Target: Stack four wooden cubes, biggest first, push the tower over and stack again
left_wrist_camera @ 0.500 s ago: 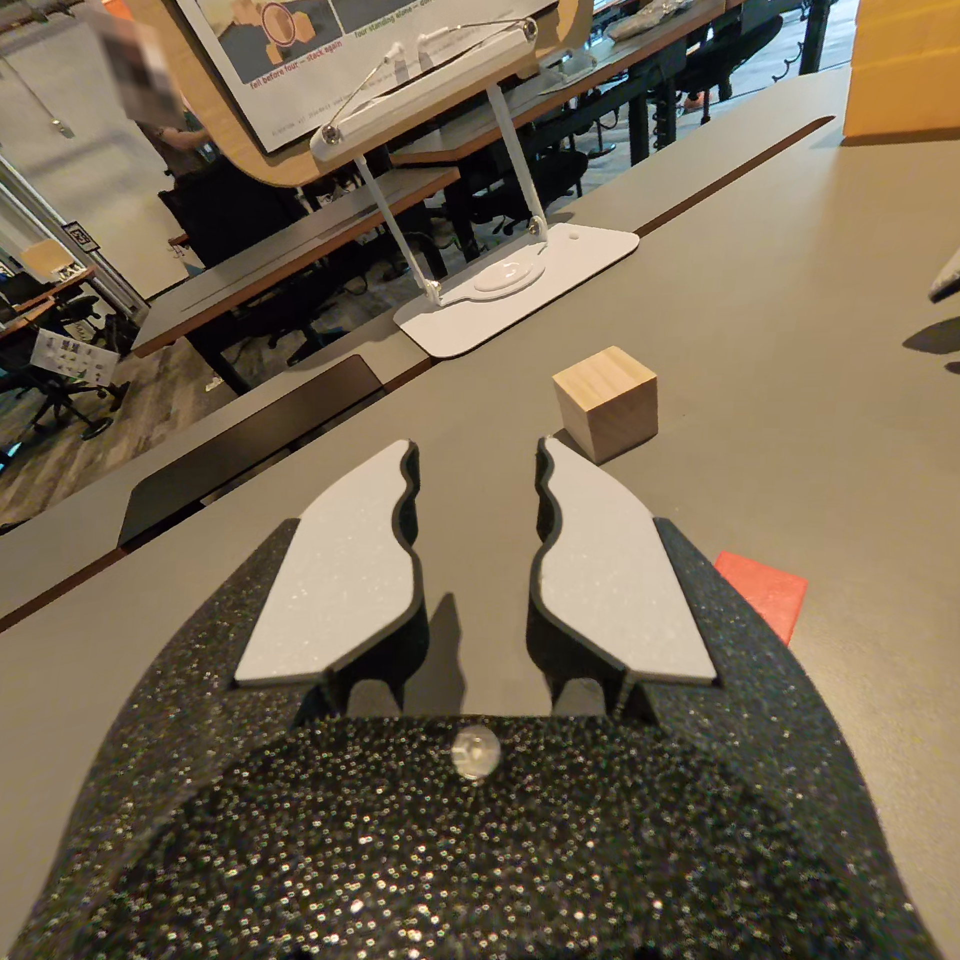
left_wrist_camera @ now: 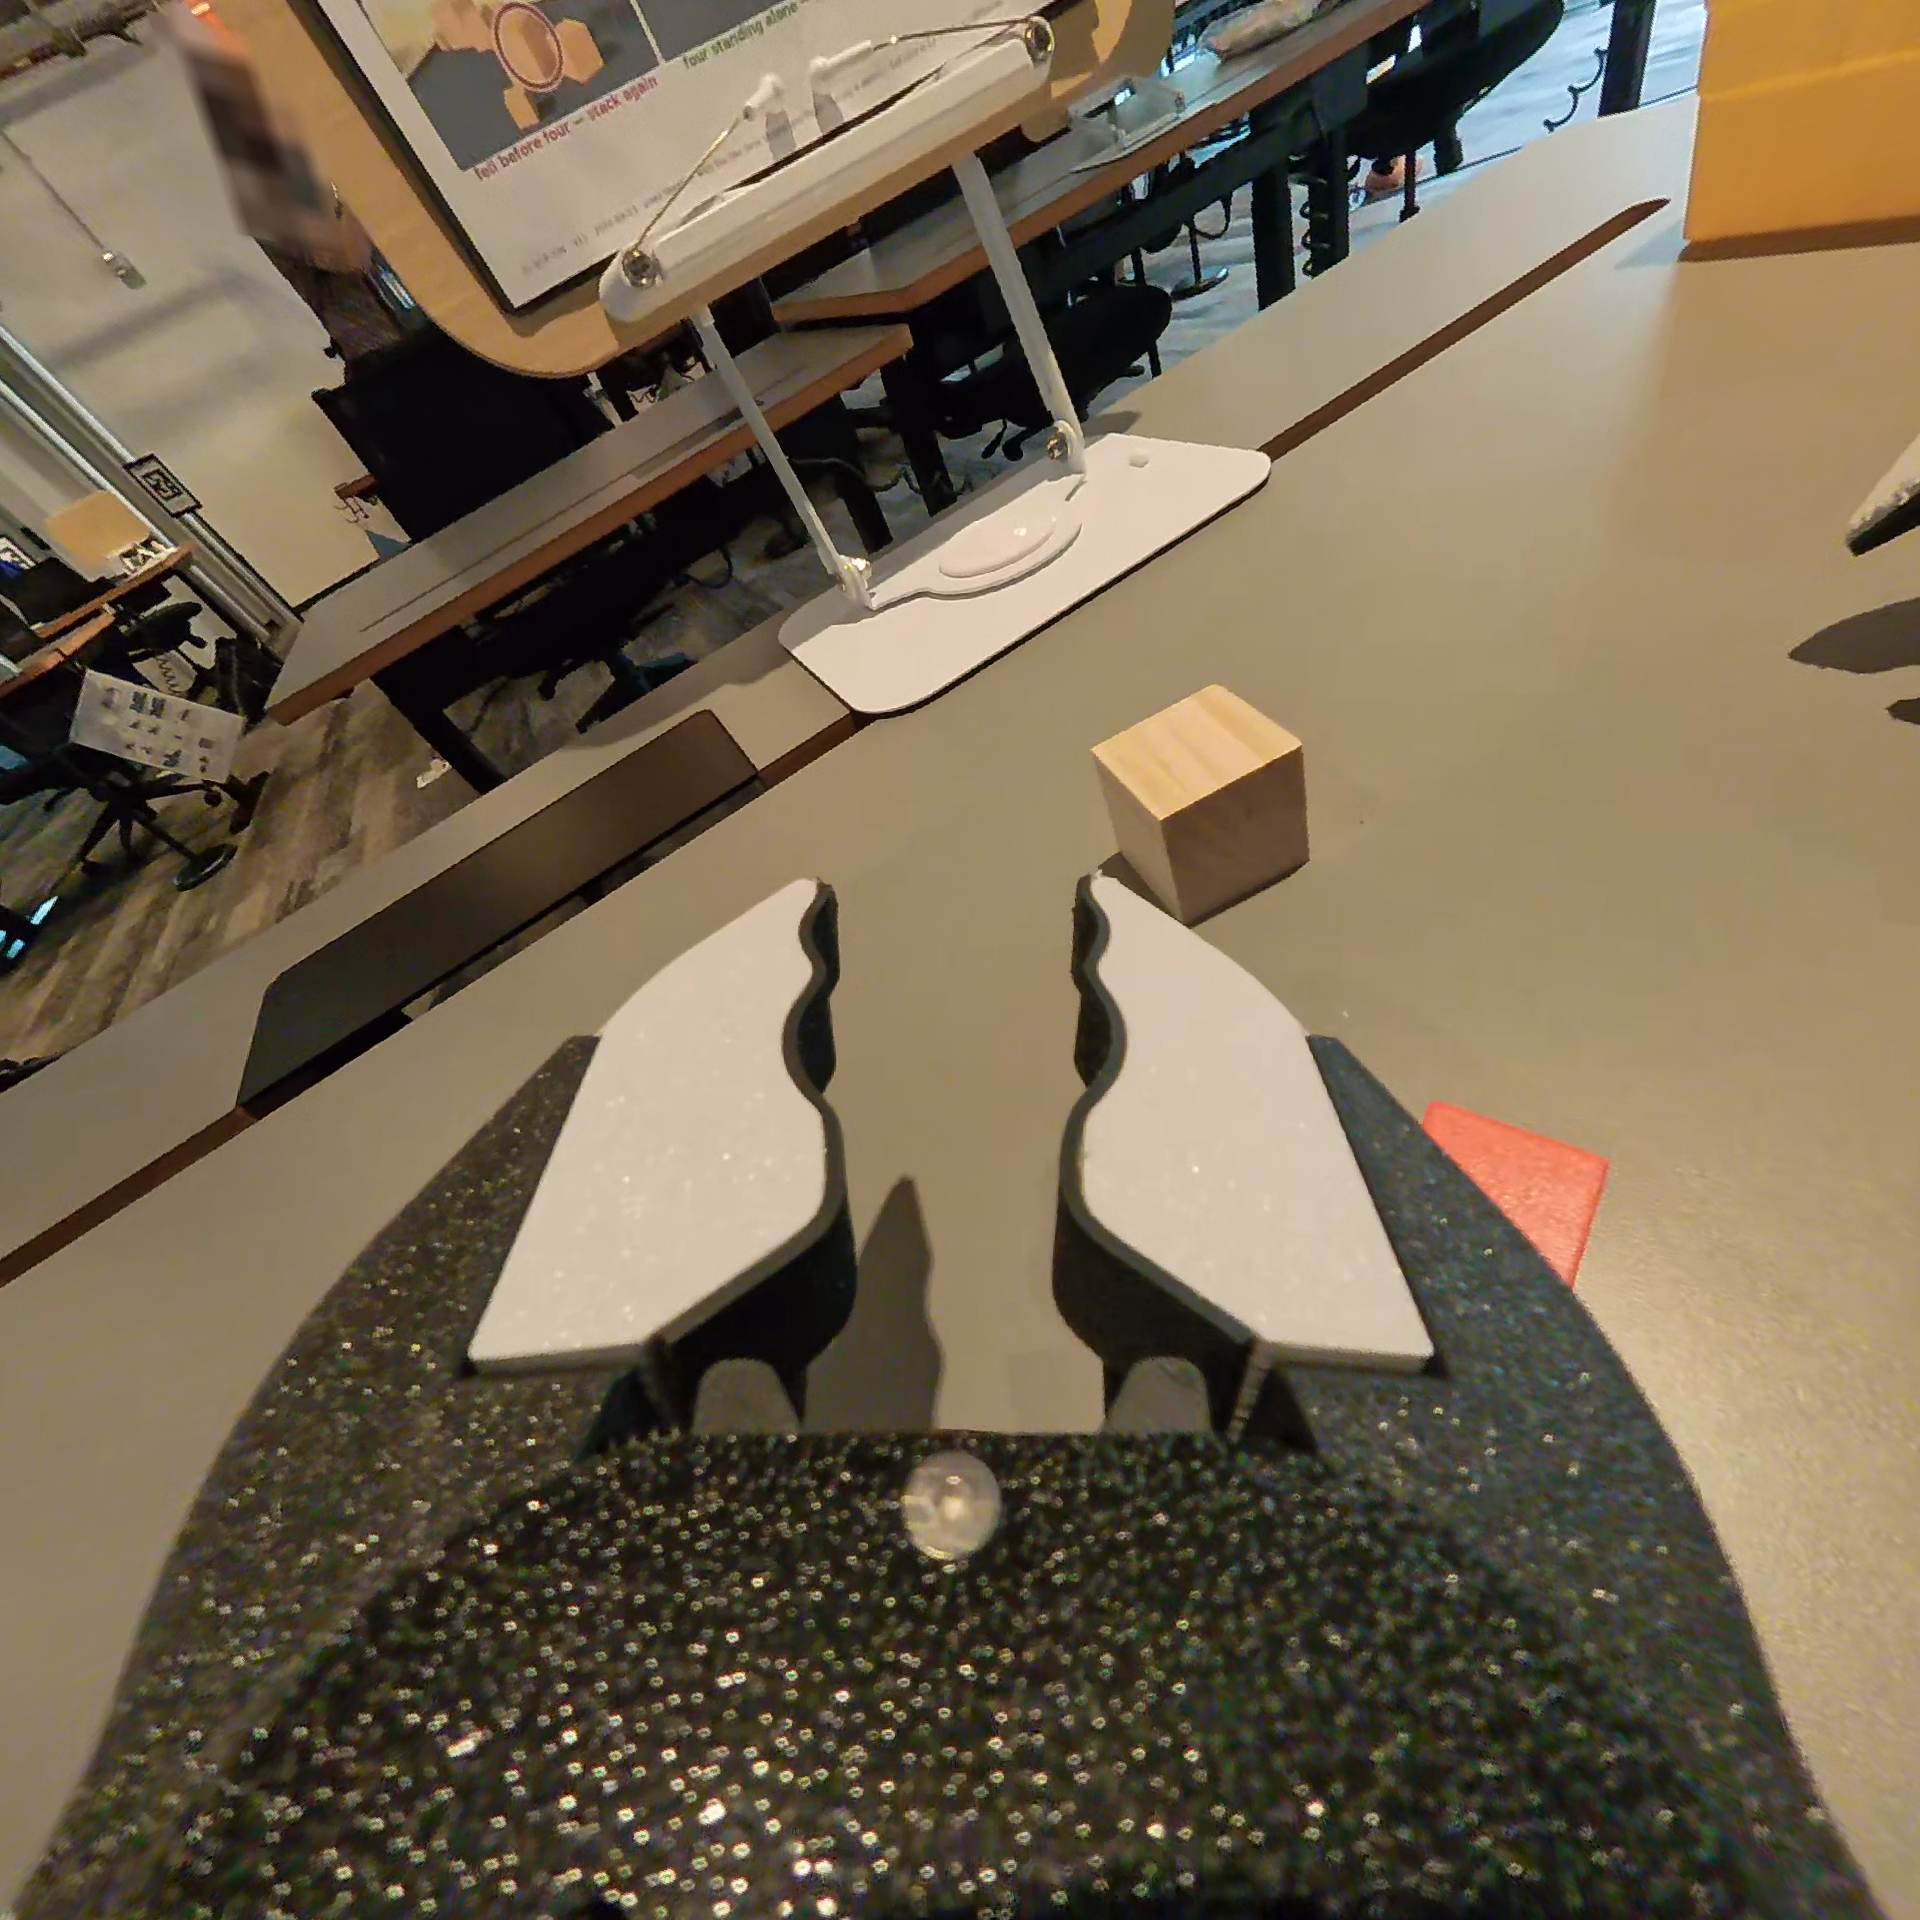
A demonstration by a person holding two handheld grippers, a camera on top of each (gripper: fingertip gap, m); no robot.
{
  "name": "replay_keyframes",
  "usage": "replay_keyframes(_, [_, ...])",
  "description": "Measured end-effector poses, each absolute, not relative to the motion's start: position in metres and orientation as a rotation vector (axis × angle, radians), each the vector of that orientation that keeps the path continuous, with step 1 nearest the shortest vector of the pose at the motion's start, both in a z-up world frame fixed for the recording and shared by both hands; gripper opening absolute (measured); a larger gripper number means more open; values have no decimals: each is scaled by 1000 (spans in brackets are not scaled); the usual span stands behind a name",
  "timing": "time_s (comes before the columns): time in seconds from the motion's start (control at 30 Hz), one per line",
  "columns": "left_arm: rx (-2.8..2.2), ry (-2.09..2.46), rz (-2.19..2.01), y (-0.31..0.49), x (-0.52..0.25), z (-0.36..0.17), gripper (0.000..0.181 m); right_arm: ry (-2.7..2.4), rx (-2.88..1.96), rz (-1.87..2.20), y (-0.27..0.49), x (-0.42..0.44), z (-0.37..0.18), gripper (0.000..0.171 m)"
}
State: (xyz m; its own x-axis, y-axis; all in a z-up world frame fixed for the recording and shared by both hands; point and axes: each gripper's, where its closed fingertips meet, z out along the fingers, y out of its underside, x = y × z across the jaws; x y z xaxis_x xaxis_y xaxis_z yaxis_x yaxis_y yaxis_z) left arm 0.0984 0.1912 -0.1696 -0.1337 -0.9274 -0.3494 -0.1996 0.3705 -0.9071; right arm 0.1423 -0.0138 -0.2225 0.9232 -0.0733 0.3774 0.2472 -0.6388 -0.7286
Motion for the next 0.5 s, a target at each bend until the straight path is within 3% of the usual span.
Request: replay_keyframes(0.5, [-1044, 1587, -906, 192, 98, -168, 44, -114, -2212, -474, -14, 143, -222, 26])
